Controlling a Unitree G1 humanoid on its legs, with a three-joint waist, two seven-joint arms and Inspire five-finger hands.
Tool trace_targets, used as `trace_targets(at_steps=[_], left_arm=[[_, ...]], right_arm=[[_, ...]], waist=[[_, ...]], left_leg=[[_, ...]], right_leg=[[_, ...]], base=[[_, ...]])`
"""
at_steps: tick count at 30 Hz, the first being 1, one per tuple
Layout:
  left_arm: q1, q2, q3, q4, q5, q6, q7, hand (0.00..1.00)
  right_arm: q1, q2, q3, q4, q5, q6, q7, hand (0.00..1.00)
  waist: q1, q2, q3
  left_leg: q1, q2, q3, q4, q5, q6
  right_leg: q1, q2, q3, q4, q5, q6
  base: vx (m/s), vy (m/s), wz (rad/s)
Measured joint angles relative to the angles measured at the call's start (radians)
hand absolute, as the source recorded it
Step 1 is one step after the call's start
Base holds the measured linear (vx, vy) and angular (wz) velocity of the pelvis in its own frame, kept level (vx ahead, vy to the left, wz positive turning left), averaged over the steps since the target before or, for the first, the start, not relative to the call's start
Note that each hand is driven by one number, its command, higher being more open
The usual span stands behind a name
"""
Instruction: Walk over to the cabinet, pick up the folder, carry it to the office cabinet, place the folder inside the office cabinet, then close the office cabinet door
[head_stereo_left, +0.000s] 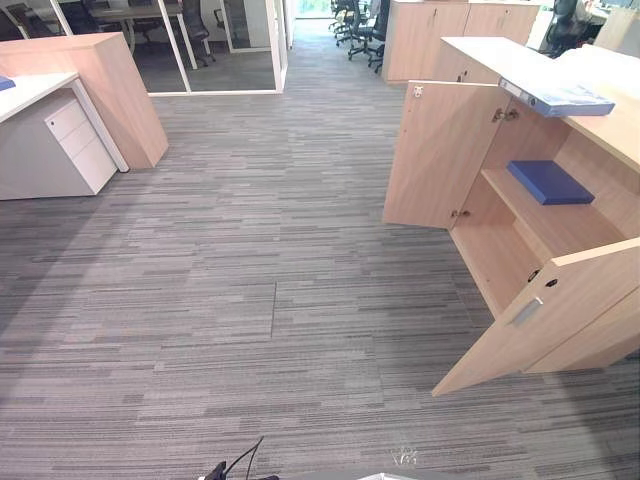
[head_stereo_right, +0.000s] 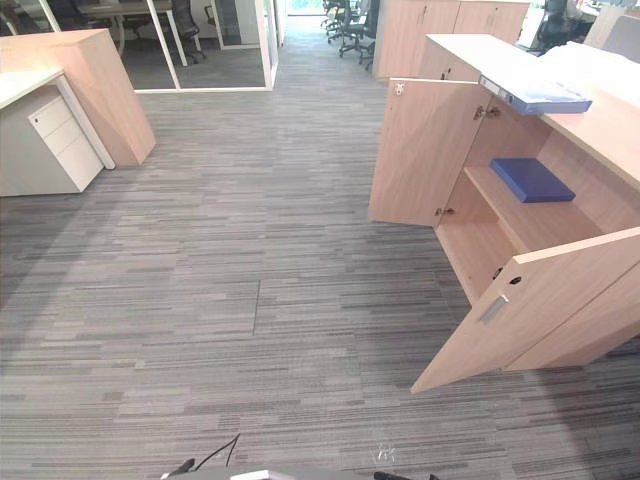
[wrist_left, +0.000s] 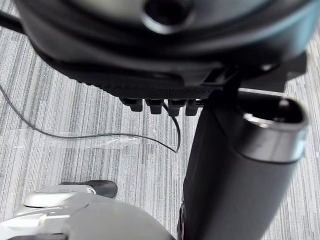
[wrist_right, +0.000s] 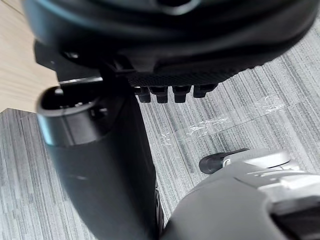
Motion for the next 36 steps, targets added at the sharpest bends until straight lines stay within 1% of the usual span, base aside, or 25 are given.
trace_targets(at_steps=[2, 4, 9, 13, 18, 26, 27, 31, 32, 33, 34, 35, 36], left_arm=[[0.001, 0.002, 0.002, 0.001, -0.040, 0.001, -0.015, 1.00], [0.003, 0.004, 0.002, 0.001, -0.078, 0.001, -0.033, 1.00], [0.004, 0.006, 0.002, 0.001, -0.101, 0.001, -0.062, 1.00], [0.002, 0.004, 0.002, 0.001, -0.091, 0.001, -0.059, 1.00], [-0.001, 0.004, -0.001, 0.000, -0.020, -0.001, -0.039, 1.00], [-0.001, 0.006, -0.011, 0.000, -0.009, -0.009, -0.018, 1.00], [-0.003, 0.007, -0.013, -0.001, -0.009, -0.009, -0.015, 1.00], [-0.010, 0.009, -0.013, -0.017, -0.010, -0.009, -0.010, 1.00], [-0.011, 0.010, -0.013, -0.025, -0.010, -0.009, -0.010, 1.00], [-0.017, 0.012, -0.012, -0.046, -0.010, -0.009, -0.010, 1.00], [-0.021, 0.012, -0.012, -0.056, -0.010, -0.008, -0.009, 1.00], [-0.025, 0.012, -0.013, -0.082, -0.010, -0.008, -0.010, 1.00], [-0.024, 0.003, -0.014, -0.112, -0.011, -0.008, -0.010, 1.00]], right_arm=[[-0.007, 0.002, 0.000, 0.000, 0.000, 0.000, 0.001, 1.00], [-0.021, 0.003, 0.000, 0.000, 0.000, 0.000, 0.002, 1.00], [-0.038, 0.003, -0.003, 0.000, 0.000, 0.000, 0.004, 1.00], [-0.045, 0.008, -0.037, 0.000, 0.000, 0.000, 0.009, 1.00], [-0.045, 0.008, -0.037, 0.000, 0.000, 0.000, 0.008, 1.00], [-0.046, 0.008, -0.036, 0.000, 0.001, 0.000, 0.001, 1.00], [-0.047, 0.009, -0.036, -0.001, 0.001, 0.000, 0.000, 1.00], [-0.058, 0.012, -0.037, -0.003, 0.001, 0.000, -0.005, 1.00], [-0.064, 0.013, -0.037, -0.003, 0.001, 0.000, -0.008, 1.00], [-0.080, 0.017, -0.038, -0.004, 0.001, 0.000, -0.012, 1.00], [-0.089, 0.018, -0.039, -0.004, 0.001, 0.000, -0.013, 1.00], [-0.099, 0.020, -0.039, -0.009, 0.002, 0.000, -0.014, 1.00], [-0.106, 0.022, -0.039, -0.024, 0.003, 0.001, -0.013, 1.00]], waist=[[0.001, -0.004, 0.007], [0.001, -0.003, 0.015], [0.001, -0.001, 0.018], [0.001, 0.001, 0.020], [0.001, -0.001, 0.021], [0.001, -0.007, 0.027], [0.001, -0.004, 0.029], [0.002, -0.012, 0.048], [0.002, -0.013, 0.054], [0.002, -0.019, 0.073], [0.002, -0.021, 0.083], [0.005, -0.020, 0.103], [0.008, -0.005, 0.117]], left_leg=[[0.007, 0.000, 0.000, -0.004, -0.001, -0.002], [0.015, 0.002, 0.001, -0.012, 0.000, -0.004], [0.021, 0.002, 0.003, -0.015, 0.000, -0.004], [0.022, 0.002, 0.004, -0.015, 0.000, -0.004], [0.022, 0.002, 0.003, -0.015, 0.000, -0.004], [0.019, 0.002, 0.005, -0.024, 0.000, -0.005], [0.019, 0.003, 0.005, -0.026, 0.000, -0.005], [0.001, 0.006, 0.005, -0.025, 0.000, -0.008], [-0.008, 0.006, 0.005, -0.012, -0.004, -0.014], [-0.044, 0.008, 0.008, 0.040, -0.024, -0.042], [-0.065, 0.011, 0.014, 0.076, -0.037, -0.054], [-0.102, 0.020, 0.029, 0.154, -0.075, -0.060], [-0.143, 0.042, 0.042, 0.261, -0.134, -0.056]], right_leg=[[0.011, 0.000, -0.003, -0.011, 0.001, 0.006], [0.019, 0.002, -0.005, -0.020, 0.004, 0.022], [0.022, 0.002, -0.005, -0.020, 0.003, 0.023], [0.022, 0.002, -0.006, -0.020, 0.003, 0.023], [0.022, 0.002, -0.007, -0.021, 0.004, 0.023], [0.020, 0.003, -0.008, -0.031, 0.004, 0.022], [0.020, 0.003, -0.008, -0.034, 0.004, 0.022], [0.006, 0.006, -0.010, -0.037, 0.004, 0.022], [0.003, 0.006, -0.011, -0.034, 0.004, 0.022], [-0.016, 0.005, -0.017, -0.013, 0.000, 0.017], [-0.027, 0.005, -0.025, 0.000, -0.003, 0.012], [-0.042, 0.007, -0.042, 0.032, -0.029, -0.005], [-0.049, 0.022, -0.051, 0.068, -0.059, -0.038]], base=[[0.00, 0.000, 0.00], [0.00, 0.000, 0.00], [0.00, 0.000, 0.00], [0.00, 0.000, 0.00], [0.00, 0.000, 0.00], [0.00, 0.000, 0.00], [0.00, 0.000, 0.00], [0.00, 0.000, 0.00], [0.00, 0.000, 0.00], [0.00, 0.000, 0.00], [-0.07, -0.039, 0.02], [-0.09, -0.041, 0.02], [-0.11, -0.037, 0.02]])
